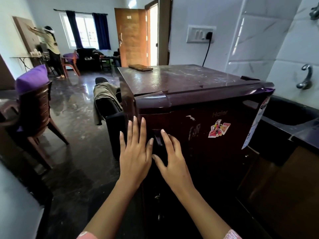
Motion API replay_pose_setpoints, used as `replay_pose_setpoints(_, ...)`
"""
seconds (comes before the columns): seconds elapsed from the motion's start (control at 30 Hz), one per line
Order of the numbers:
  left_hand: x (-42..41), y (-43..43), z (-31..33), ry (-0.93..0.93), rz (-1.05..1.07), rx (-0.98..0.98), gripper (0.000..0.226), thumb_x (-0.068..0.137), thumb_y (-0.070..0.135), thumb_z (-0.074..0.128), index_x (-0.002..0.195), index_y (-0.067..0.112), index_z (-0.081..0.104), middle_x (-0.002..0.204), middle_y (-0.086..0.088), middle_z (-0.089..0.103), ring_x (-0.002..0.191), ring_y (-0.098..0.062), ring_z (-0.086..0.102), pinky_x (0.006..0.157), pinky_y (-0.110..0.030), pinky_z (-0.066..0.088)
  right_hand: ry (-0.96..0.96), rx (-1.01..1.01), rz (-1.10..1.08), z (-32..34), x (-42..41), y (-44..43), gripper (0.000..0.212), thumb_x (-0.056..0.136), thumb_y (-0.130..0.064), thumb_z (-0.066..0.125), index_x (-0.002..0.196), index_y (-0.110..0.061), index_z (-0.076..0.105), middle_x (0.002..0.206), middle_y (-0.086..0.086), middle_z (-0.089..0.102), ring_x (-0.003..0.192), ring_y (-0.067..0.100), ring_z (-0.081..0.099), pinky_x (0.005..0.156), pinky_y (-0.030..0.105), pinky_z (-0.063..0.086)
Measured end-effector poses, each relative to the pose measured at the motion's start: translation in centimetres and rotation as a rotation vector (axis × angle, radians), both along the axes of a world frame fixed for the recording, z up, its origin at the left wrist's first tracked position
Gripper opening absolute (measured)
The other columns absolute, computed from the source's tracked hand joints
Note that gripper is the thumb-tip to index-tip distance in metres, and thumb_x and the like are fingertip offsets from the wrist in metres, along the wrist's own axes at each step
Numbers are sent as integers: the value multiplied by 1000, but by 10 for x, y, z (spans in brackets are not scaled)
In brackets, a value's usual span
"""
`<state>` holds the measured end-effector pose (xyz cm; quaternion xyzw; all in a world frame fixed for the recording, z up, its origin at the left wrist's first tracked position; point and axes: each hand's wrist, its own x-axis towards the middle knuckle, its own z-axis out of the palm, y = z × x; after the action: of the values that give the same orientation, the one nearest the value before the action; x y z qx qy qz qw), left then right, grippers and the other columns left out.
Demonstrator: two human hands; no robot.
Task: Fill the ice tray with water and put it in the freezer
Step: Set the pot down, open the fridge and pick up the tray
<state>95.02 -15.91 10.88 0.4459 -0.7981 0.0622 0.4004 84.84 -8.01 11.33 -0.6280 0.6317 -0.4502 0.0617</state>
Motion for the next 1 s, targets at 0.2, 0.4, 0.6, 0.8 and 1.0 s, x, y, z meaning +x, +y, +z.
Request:
replay_pose_setpoints(0.2,-4,-8,-12,-48,25,-32,64,96,36,26,148,19,-6,156,-15,9,143,-21,12,114,-44,13,-1,1,-22,-3,3,-4,69,91,-25,52,140,-48,8,136,-6,29,108,7,53,86,18,50)
replay_pose_setpoints(0.4,-4,-12,-17,-143,93,-91,70,94,39,29,148,15,-9,155,-19,9,143,-21,7,115,-44,2,11,11,-57,-3,5,-5,68,92,-26,49,139,-48,5,123,-5,39,95,9,58,77,27,56)
replay_pose_setpoints(0.6,-4,-11,-18,-175,115,-80,73,93,43,32,148,16,-8,155,-17,4,144,-19,-3,115,-44,0,-29,5,-60,-1,9,-4,65,92,-23,50,140,-46,12,125,-6,38,100,7,55,81,24,55)
replay_pose_setpoints(0.8,3,-14,-18,-238,133,-108,73,93,45,32,149,16,-4,155,-16,7,144,-21,1,115,-47,4,-36,18,-70,-2,10,-5,65,92,-23,50,140,-46,13,125,-5,38,98,8,55,79,26,56)
replay_pose_setpoints(1.0,8,-14,-16,-258,113,-143,72,93,47,30,149,16,-3,155,-16,10,144,-23,9,116,-46,7,-54,-6,-81,-4,8,-7,64,90,-21,52,140,-44,19,121,-2,42,93,7,54,78,23,55)
